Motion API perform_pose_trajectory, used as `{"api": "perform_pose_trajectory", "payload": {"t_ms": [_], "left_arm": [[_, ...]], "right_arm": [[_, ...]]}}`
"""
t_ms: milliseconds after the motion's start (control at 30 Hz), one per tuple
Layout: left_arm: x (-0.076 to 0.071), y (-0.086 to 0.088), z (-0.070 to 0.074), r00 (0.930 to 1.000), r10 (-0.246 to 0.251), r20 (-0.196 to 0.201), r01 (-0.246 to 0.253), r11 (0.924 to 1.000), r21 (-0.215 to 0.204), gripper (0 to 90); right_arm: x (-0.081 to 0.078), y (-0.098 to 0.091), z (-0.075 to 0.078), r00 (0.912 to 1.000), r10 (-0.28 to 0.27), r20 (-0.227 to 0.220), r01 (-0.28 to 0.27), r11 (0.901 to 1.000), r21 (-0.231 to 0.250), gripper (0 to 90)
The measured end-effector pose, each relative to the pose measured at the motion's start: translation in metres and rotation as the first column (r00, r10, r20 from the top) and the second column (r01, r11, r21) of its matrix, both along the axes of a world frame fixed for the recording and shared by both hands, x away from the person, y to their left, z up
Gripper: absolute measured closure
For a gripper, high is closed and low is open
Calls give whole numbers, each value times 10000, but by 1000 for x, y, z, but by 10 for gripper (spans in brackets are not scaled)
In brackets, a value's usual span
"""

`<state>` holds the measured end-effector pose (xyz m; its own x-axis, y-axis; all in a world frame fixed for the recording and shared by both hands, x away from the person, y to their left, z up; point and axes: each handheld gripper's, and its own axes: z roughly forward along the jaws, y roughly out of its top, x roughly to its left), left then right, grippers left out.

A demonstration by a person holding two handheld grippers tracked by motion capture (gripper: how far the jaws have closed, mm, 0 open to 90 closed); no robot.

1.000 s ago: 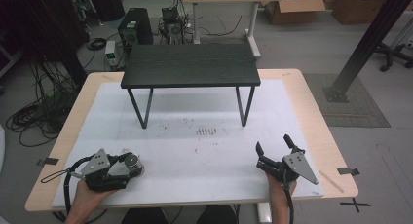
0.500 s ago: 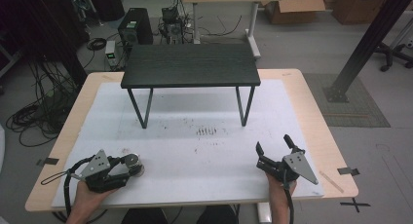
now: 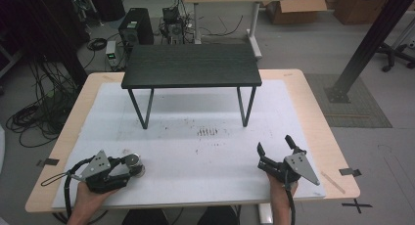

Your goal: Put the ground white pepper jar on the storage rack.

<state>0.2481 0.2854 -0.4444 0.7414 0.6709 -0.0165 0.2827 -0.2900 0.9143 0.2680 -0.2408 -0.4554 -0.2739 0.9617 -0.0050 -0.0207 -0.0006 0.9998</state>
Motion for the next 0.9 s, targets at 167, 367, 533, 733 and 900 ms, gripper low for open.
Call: {"api": "perform_pose_trajectory", "payload": {"t_ms": [167, 367, 533, 733, 900], "left_arm": [[1, -1, 2, 10000, 59, 16, -59, 10000, 4, 488], [1, -3, 12, 9999, 39, 134, -39, 10000, -7, 488], [2, -5, 25, 9999, 47, 159, -46, 10000, -65, 488], [8, -7, 46, 9999, 50, 103, -48, 9998, -190, 488], [13, -12, 61, 10000, -44, 85, 46, 9997, -232, 489]], "right_arm": [[0, 0, 0, 10000, 3, -5, -3, 10000, 2, 39], [0, 0, 0, 10000, 5, -6, -5, 10000, 3, 39], [0, 0, 0, 10000, 9, -8, -9, 10000, 8, 39], [0, 0, 0, 10000, 4, -6, -4, 10000, 5, 39], [0, 0, 0, 10000, -3, -10, 3, 10000, 8, 40]]}}
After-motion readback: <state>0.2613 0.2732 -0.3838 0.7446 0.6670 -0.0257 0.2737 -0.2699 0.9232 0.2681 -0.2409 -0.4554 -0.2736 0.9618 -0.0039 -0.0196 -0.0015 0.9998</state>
